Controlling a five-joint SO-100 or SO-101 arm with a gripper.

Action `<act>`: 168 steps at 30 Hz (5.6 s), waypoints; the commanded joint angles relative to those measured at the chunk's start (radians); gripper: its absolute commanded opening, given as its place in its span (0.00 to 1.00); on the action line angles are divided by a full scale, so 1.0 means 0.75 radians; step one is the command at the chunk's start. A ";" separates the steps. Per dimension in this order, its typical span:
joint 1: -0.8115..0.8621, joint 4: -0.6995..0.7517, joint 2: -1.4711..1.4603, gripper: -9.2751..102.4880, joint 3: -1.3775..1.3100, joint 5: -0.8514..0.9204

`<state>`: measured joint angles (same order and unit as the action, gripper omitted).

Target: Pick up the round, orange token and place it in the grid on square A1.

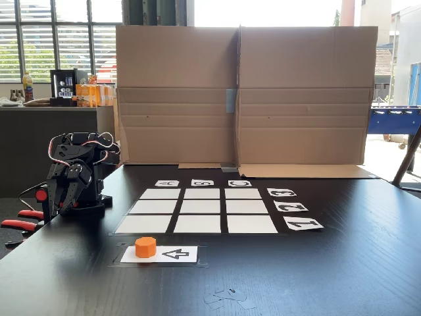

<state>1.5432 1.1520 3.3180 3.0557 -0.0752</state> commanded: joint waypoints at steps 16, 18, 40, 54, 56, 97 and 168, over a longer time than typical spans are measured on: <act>0.010 -0.018 0.008 0.22 0.002 0.018; 0.010 -0.018 0.008 0.27 0.002 0.018; -0.014 0.080 -0.323 0.25 -0.378 0.037; -0.104 0.078 -1.188 0.25 -1.100 -0.053; -0.135 0.078 -1.309 0.25 -1.203 -0.082; -0.796 0.117 -2.561 0.37 -2.103 -0.225; -0.792 -0.027 -3.025 0.15 -2.309 -0.217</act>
<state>0.9495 1.1413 1.0385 1.3591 -0.2408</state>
